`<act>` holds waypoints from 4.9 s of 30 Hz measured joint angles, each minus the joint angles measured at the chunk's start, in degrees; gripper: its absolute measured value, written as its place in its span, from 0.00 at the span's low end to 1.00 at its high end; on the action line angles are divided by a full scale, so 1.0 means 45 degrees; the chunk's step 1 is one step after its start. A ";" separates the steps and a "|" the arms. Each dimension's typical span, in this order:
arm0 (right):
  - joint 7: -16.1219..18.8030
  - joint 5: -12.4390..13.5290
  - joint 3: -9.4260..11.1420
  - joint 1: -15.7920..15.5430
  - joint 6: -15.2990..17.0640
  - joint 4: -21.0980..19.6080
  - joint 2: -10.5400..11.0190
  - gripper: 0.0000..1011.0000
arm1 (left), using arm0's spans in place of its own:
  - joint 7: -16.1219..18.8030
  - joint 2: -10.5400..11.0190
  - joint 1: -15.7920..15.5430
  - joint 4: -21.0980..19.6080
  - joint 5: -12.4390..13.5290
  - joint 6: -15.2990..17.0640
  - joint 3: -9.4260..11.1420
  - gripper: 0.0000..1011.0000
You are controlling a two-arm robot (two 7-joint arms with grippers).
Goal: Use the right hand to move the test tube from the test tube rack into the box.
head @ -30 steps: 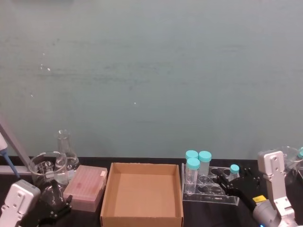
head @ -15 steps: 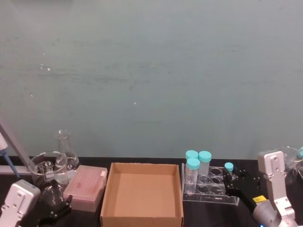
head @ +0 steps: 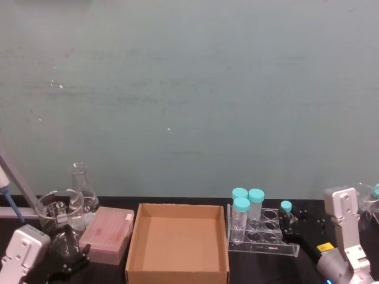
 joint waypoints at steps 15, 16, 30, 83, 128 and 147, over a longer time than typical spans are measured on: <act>0.1028 0.0256 0.0804 -0.0481 -0.0056 -0.1638 0.0220 0.24 | 0.0000 0.0000 0.0000 -0.0001 0.0000 -0.0001 0.0000 0.99; 0.1163 0.0324 0.0902 -0.0569 -0.0054 -0.1982 0.0266 0.24 | 0.0000 0.0000 0.0000 0.0000 0.0000 0.0000 0.0000 0.99; 0.2780 0.0643 0.0934 -0.0103 0.0052 -0.3499 -0.0074 0.24 | 0.0000 0.0000 -0.0001 -0.0001 0.0000 0.0000 0.0000 0.99; 0.3721 0.0013 -0.1302 0.2851 0.1644 0.1388 -0.2838 0.62 | 0.0000 0.0001 0.0000 -0.0001 0.0001 0.0000 -0.0001 0.99; -0.0598 -0.1203 0.3049 -0.2525 0.0045 -0.3396 -0.0694 0.99 | 0.0000 0.0000 0.0000 0.0001 -0.0001 0.0000 0.0000 0.99; -0.0837 -0.0994 0.3389 -0.2561 0.1212 -0.3091 -0.0889 0.99 | 0.0000 0.0000 0.0000 -0.0001 0.0001 0.0000 0.0000 0.99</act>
